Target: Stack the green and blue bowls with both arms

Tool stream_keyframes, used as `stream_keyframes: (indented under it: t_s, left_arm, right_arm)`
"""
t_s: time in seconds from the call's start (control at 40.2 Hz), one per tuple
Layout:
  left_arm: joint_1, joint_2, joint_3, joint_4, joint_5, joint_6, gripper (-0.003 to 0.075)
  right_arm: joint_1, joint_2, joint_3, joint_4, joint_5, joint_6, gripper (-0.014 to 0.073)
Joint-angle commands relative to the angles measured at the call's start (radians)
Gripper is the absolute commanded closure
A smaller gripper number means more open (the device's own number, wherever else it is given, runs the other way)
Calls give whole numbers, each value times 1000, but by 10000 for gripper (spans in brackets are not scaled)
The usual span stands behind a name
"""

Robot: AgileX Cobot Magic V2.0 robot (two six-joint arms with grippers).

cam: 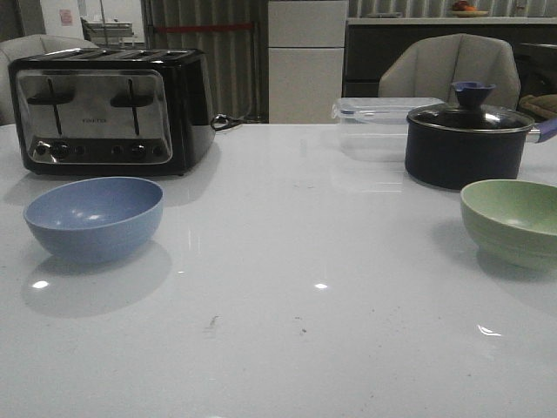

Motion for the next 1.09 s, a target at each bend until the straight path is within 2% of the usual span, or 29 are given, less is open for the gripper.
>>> stream_keyframes:
  t_s: [0.0,0.795,0.919,1.068]
  left_arm:
    - [-6,-20,4,-10,-90,1,627]
    - [-6,-20,-9,-10,-122,1,627]
    - [-6,-20,-78,-10,-121,1,627]
    - [-6,-8,-223,-10,-48,1,627]
  right_arm:
    - [-5,-19,-3,-1,-98,-10,541]
    - [-5,-19,-10,-1,-129,-10,541]
    - [-5,-19,-74,-1,-89,-10,541]
    - [-5,-10,-224,-1,23,-10,541]
